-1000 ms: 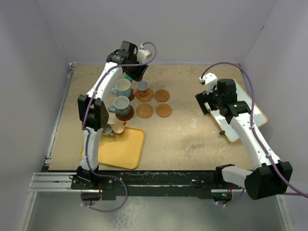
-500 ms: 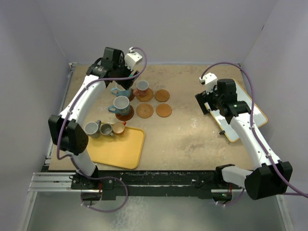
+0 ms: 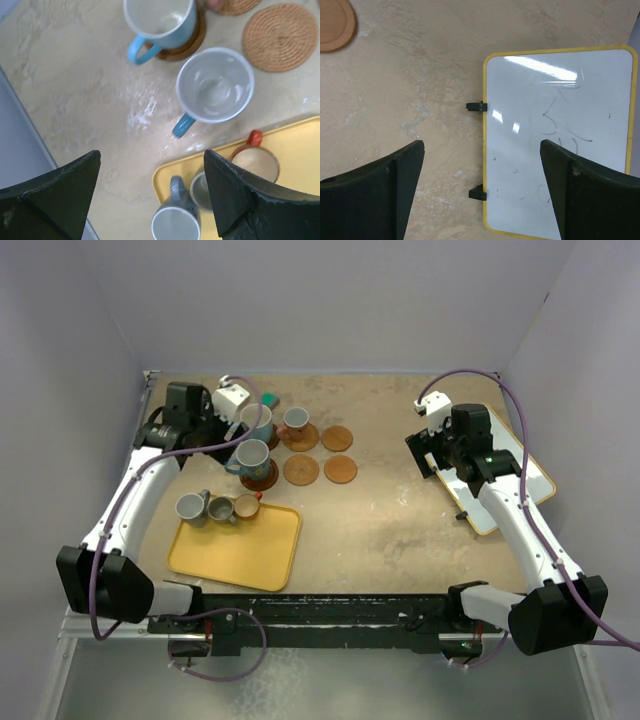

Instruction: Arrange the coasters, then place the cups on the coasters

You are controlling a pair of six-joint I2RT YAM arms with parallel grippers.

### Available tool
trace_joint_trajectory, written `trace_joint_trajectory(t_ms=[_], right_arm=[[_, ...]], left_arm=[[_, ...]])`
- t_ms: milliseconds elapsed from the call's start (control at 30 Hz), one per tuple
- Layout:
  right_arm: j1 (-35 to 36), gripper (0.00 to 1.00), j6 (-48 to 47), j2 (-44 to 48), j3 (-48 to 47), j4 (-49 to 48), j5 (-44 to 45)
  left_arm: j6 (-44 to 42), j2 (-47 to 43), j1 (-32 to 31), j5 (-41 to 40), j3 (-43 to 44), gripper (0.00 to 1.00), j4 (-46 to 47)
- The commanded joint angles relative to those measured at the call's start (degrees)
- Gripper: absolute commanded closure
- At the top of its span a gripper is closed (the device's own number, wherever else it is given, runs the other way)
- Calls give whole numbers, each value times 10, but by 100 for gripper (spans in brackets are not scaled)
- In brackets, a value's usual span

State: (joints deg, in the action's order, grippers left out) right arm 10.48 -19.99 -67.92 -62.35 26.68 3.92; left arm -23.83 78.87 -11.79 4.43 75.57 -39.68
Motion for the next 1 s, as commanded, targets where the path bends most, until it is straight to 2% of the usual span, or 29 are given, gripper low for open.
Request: trace_joint_trajectory(t_ms=[0,167,333,500,667,967], right_arm=[[-1,0,-6,9,-5,-7,-1],[-1,0,-6,11,-5,-7,-2],[-1,0,-5,11,-5,-5,-6],[-1,0,-5,11,-6,-4,-8],[-1,0,-5,17,-5,-5,-7],[-1,0,-7,12,-5,-4,-9]], left_arm=[[-14,-52,69,24,-48,20,0],[-25,-78,166,64,-89,23,-36],[-64,-85,230,97,-126,28,-70],[-122,-81,235,100,-148,31,-72],[-129,-30,235,94,-143,39,-92],[-131,-14,235,87,-162,49,-100]])
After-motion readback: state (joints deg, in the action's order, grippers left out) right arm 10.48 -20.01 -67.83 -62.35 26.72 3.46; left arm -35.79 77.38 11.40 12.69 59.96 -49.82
